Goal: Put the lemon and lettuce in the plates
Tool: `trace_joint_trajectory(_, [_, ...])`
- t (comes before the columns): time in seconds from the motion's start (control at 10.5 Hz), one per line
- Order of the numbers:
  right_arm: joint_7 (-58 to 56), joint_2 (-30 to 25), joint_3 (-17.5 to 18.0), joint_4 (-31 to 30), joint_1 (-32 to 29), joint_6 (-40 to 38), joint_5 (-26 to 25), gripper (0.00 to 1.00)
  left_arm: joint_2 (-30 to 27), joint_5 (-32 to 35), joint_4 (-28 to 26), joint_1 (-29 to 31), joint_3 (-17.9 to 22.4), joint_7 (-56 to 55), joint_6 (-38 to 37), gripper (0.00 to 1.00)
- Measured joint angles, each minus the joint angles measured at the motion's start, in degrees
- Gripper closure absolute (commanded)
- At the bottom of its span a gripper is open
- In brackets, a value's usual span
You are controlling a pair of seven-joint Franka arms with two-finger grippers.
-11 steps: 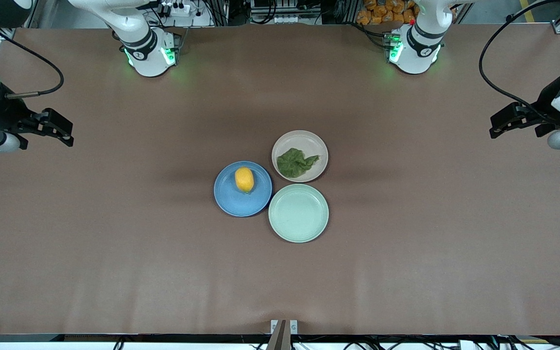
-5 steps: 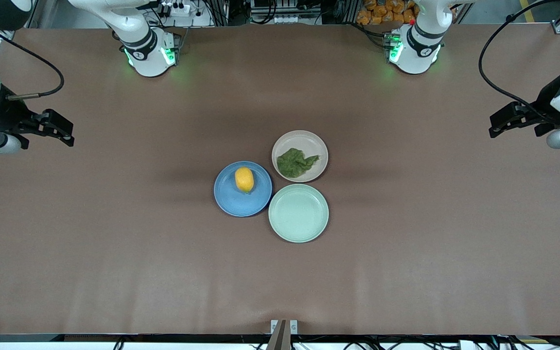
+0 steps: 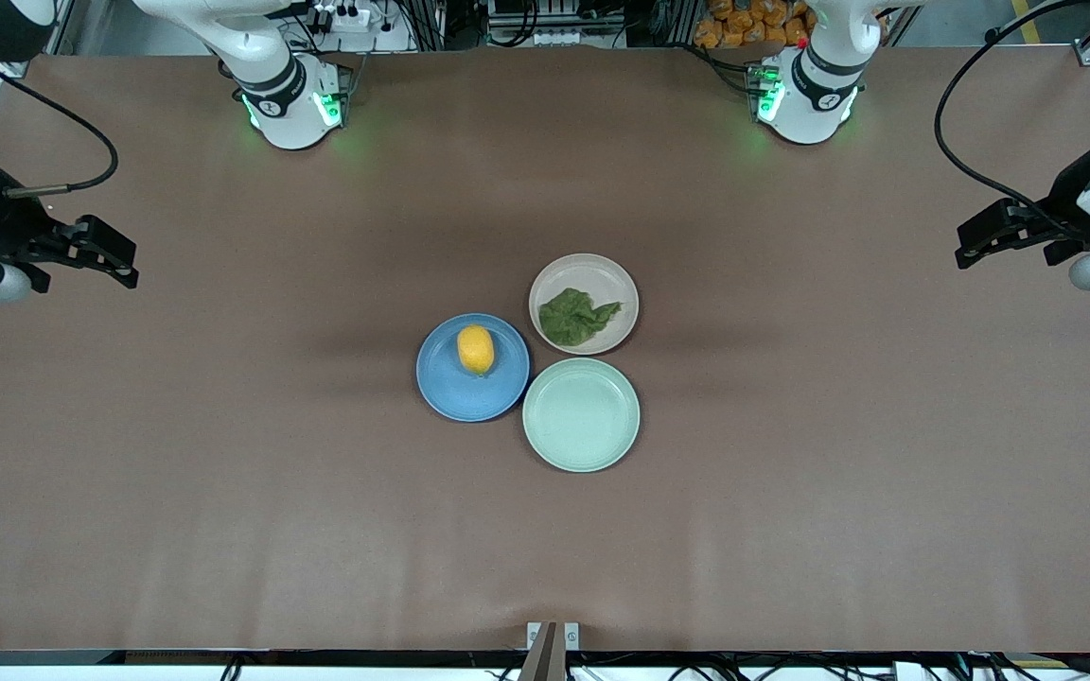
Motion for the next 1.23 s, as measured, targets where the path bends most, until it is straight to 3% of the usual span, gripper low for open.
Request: trace_joint_trajectory(1.23, [0.0,0.0,-0.2,0.0,-0.6,0.0,0.0,0.0,0.0,0.0,0.0,0.0,0.2,0.0,1.7,0.0])
